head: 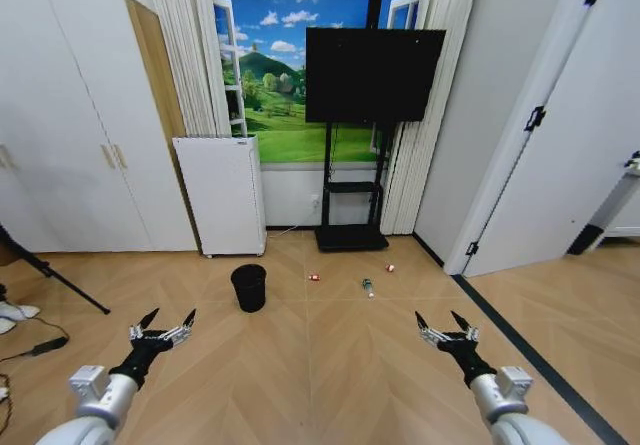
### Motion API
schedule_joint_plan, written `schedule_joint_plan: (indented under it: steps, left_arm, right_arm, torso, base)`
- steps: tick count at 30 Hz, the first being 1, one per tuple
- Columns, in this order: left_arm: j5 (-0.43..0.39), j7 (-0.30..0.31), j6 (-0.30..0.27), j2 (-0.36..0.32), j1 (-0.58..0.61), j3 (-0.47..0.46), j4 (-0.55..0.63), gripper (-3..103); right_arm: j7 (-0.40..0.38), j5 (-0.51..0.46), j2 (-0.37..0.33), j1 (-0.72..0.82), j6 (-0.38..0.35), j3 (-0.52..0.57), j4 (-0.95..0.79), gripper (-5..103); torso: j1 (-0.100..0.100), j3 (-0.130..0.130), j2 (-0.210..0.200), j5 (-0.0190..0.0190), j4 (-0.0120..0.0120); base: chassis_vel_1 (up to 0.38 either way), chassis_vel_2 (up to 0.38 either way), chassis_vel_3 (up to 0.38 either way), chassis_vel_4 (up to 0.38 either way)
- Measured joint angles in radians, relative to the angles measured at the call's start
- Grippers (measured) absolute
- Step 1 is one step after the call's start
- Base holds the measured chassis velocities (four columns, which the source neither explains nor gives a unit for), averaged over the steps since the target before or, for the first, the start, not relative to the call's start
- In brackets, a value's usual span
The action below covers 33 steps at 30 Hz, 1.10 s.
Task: Pick up the trash bin and place the garbage on the floor into it.
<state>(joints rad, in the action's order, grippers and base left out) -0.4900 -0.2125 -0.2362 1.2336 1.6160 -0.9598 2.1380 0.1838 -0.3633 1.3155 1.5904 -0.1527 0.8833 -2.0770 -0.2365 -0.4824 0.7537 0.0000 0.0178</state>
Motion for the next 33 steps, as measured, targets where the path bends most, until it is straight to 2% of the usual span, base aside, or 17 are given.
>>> schedule_joint_plan:
  steps: [25,33]
  left_arm:
    - [0.006,-0.018,0.002,0.004,0.0,-0.002,-0.002,100]
    - [0.009,-0.02,0.004,0.007,-0.003,-0.005,-0.008,100]
  right_arm:
    - [0.013,0.0,-0.003,-0.002,0.015,-0.003,0.013,100]
    - [0.018,0.008,-0.007,-0.008,0.016,-0.009,0.02,100]
  torso:
    - [0.0,0.0,0.0,0.0001,-0.0001]
    - [0.0,0.0,0.0,0.0,-0.0001]
  base:
    - [0.0,0.0,0.0,0.0]
    - [-0.162,0.18,0.172,-0.185]
